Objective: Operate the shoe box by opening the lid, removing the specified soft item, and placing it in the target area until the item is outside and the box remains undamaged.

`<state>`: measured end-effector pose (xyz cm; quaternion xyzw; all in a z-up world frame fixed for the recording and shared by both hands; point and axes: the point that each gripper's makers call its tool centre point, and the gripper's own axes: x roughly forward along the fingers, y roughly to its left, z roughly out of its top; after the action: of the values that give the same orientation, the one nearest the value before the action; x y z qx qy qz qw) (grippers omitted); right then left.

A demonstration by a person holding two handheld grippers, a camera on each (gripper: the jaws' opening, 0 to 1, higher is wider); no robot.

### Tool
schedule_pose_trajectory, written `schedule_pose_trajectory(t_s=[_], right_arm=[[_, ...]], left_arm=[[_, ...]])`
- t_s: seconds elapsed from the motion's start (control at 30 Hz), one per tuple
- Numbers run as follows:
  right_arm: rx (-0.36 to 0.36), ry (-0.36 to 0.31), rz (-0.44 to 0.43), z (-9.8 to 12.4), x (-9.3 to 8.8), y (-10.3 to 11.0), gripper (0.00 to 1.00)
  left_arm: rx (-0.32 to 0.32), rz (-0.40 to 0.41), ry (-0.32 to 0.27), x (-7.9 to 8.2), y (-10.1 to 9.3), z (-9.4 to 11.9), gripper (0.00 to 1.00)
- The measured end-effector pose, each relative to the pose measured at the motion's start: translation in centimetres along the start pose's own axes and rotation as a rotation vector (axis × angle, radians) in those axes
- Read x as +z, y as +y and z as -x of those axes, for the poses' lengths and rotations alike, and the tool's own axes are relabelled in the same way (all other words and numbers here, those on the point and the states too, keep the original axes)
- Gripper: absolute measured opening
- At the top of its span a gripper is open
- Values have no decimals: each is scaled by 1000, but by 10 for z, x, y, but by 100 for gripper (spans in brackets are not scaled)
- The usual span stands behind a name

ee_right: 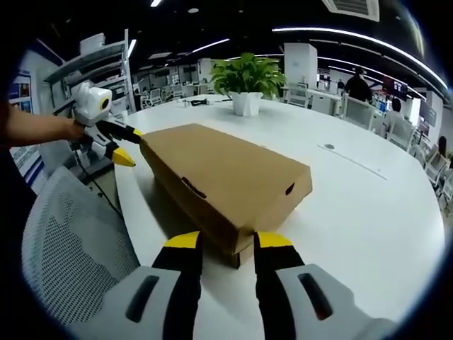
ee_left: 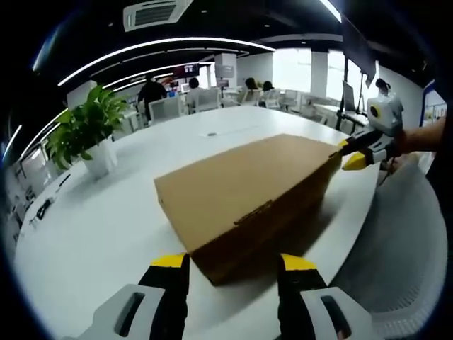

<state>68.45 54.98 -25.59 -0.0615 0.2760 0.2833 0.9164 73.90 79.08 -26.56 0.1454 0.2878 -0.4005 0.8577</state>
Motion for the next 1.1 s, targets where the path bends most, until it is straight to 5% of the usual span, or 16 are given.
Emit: schedule_pose_trajectory(t_s=[0.53,1.1], right_arm=[[-16,-42,79,12,23,-3,24],[-33,-84,107,23,55,-13,22]], left_arm=[[26,13,-75,36,-4,20,47],[76,-28,-128,57,29,30,41]])
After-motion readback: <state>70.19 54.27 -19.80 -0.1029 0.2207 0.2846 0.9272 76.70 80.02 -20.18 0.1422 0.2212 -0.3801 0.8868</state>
